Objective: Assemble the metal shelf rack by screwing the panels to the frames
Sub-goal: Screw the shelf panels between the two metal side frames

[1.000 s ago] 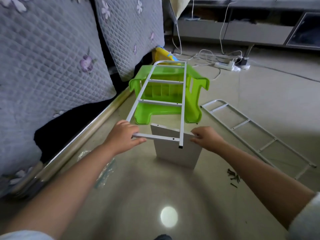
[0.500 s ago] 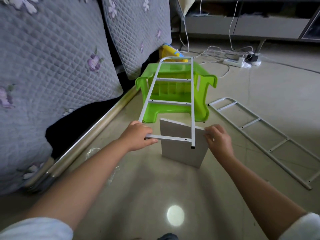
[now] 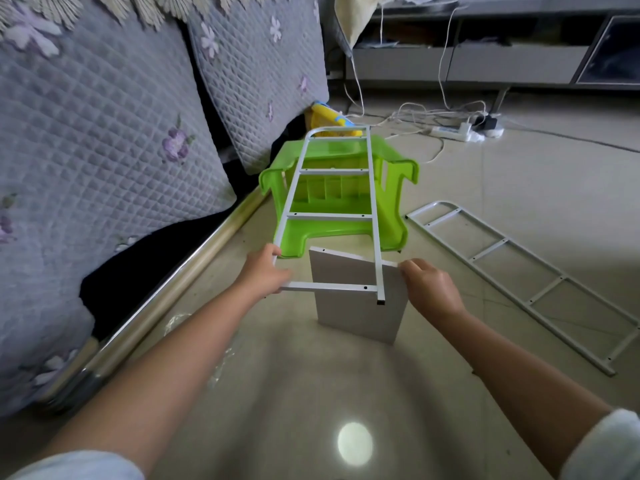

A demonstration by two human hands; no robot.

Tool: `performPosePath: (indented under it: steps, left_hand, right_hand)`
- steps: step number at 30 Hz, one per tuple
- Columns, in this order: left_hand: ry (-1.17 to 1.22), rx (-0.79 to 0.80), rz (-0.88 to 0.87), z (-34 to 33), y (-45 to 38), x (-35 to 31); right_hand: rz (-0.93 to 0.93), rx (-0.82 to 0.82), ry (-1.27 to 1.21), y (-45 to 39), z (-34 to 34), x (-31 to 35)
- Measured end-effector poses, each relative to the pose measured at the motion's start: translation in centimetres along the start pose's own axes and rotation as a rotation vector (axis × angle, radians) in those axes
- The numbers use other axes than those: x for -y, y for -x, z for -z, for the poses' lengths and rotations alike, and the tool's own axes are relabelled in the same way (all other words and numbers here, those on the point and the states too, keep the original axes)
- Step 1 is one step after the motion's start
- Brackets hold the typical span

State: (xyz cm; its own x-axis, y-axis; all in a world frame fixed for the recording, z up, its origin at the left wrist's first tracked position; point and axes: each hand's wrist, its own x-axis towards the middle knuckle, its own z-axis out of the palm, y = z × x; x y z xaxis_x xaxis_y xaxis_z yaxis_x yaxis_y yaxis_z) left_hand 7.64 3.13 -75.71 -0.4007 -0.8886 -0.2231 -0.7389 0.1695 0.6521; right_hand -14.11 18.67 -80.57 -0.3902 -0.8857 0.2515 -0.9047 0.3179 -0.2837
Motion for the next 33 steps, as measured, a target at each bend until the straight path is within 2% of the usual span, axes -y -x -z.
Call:
performPosePath:
  steps: [4, 8, 12, 15, 18, 24, 29, 33]
  left_hand:
    - [0.061, -0.046, 0.049, 0.0, -0.4, -1.1]
    - [0.081, -0.086, 0.206, -0.6, -1.6, -1.7]
    - [-0.149, -0.157, 0.102, -1.3, -1.9, -1.9]
    - [-0.179, -0.163, 0.067, -2.1, -1.0, -1.8]
    - [-0.216, -0.147, 0.039, -2.4, 0.1, -1.3]
    - [-0.246, -0.119, 0.021, -2.5, 1.0, -1.0]
    - [0.010, -0.007, 0.083, -2.5, 0.1, -1.9]
    - [-0.020, 0.043, 0.090, -2.4, -1.1, -3.4]
  right_hand:
    - [0.012, 0.019, 0.044, -0.1, 0.7, 0.2]
    - [0.008, -0.003, 0.034, -0.1, 0.5, 0.5]
    - [0.021, -0.024, -0.016, 0.2, 0.8, 0.5]
    - [0.034, 0.010, -0.086, 0.3, 1.2, 0.1]
    - [-0.062, 0.018, -0.241, 0.3, 1.8, -0.2]
    - [-0.263, 0.113, -0.372, -0.9, 2.3, 0.1]
    - [-0.318, 0.160, -0.436, -1.7, 3.0, 0.2]
    - [-0.312, 0.191, -0.396, -2.1, 3.6, 0.2]
